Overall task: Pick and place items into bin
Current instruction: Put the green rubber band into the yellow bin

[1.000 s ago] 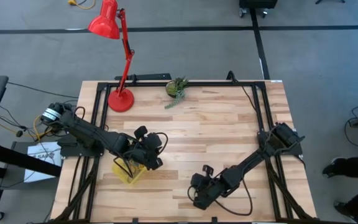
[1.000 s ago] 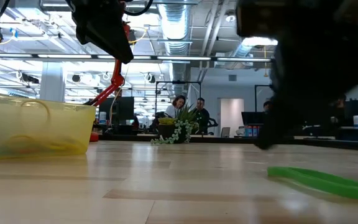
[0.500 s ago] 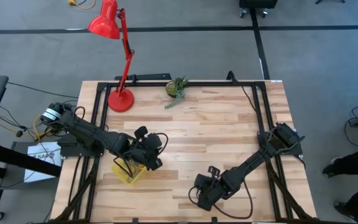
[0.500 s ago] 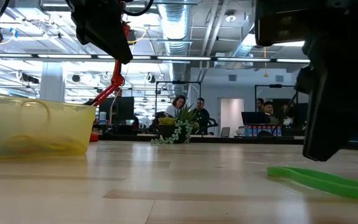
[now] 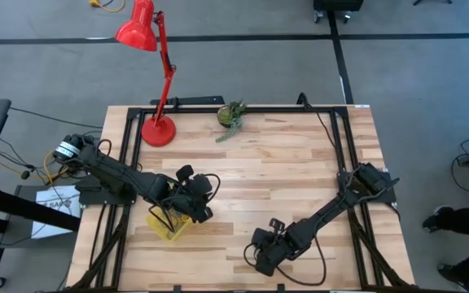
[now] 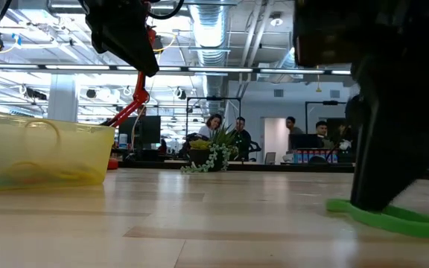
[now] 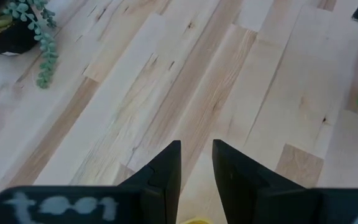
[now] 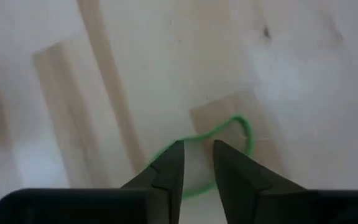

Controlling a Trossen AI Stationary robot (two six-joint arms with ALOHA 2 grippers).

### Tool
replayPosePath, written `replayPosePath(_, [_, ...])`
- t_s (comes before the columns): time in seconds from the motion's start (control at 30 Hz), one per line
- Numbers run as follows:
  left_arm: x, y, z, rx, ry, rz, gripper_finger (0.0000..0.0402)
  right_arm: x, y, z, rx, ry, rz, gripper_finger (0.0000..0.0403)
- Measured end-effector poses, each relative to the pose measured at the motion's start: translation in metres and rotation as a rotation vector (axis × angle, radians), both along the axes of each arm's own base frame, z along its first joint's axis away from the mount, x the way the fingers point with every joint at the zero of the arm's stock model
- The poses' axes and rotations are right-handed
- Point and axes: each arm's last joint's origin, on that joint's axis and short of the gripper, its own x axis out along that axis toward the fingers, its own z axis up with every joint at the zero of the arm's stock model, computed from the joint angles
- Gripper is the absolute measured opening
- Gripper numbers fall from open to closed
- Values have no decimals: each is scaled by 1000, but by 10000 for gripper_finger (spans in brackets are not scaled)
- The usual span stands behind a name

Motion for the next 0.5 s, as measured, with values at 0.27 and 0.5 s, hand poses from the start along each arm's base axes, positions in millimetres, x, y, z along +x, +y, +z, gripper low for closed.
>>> replayPosePath(0.27, [0,0,0,1,0,-1,82,2,-5,-4,-4,-13,30,68])
replayPosePath(0.5, [0,0,0,10,5,-11,82,4,-6,-4,-5,-14,33,23])
